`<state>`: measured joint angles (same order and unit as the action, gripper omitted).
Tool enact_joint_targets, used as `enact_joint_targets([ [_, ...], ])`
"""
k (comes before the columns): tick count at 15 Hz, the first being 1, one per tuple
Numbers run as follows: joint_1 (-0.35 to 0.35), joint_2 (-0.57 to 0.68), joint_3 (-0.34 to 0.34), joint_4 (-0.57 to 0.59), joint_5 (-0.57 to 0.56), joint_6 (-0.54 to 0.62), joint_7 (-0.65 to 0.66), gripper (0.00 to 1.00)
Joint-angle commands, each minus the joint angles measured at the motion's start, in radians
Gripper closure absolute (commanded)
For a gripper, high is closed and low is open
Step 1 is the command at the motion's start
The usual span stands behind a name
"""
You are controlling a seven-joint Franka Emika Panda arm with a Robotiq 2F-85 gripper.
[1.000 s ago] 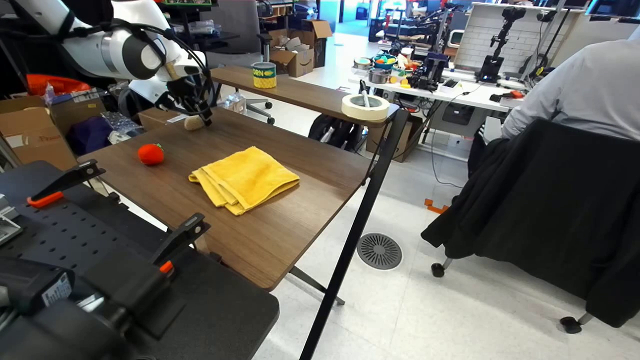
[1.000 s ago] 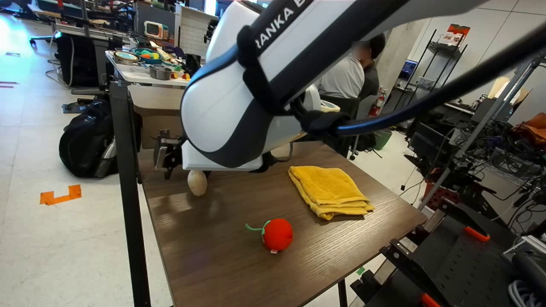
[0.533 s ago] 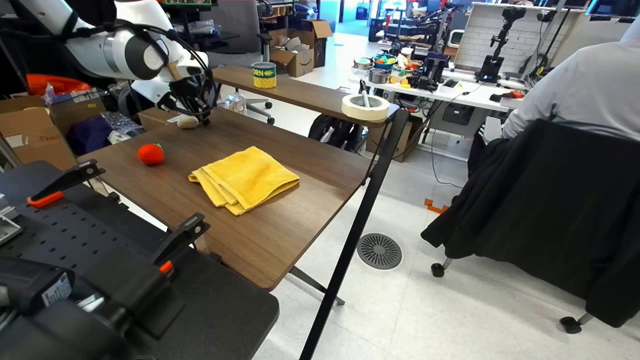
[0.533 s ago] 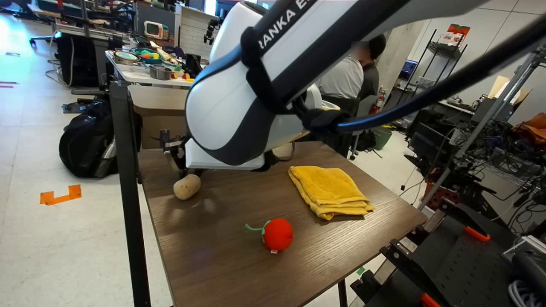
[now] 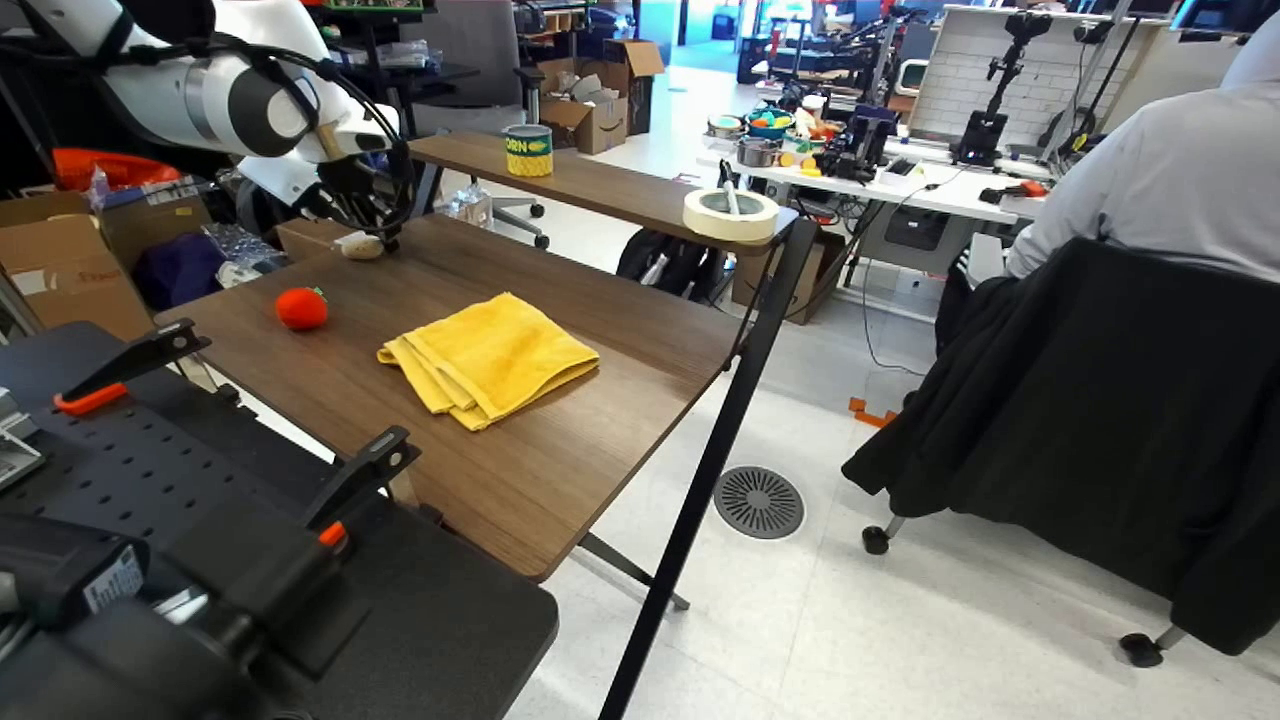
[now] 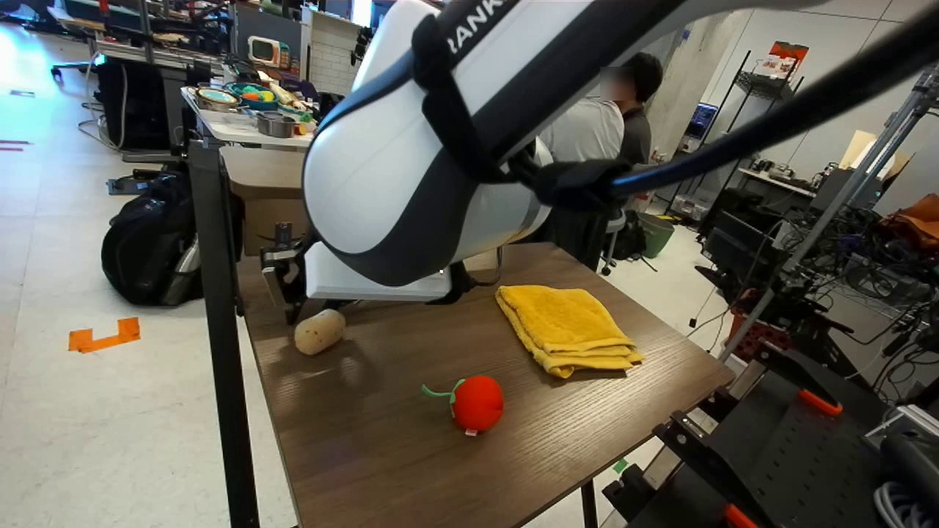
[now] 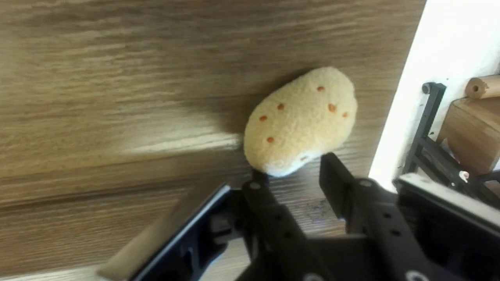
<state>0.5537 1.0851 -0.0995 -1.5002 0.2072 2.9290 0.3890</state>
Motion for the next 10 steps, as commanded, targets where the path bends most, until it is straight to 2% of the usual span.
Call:
enact_joint_targets([
  [1, -0.026, -0.093, 0.032, -0.105, -0.044, -0.035, -0.019, 0.28],
  [4, -0.029, -0.144, 0.035, -0.177, -0.064, -0.044, -0.034, 0.05],
  [5, -0.034, -0.158, 0.038, -0.196, -0.068, -0.043, -0.039, 0.0],
  [10, -0.088, -0.169, 0.08, -0.217, -0.073, -0.056, -0.076, 0.0],
])
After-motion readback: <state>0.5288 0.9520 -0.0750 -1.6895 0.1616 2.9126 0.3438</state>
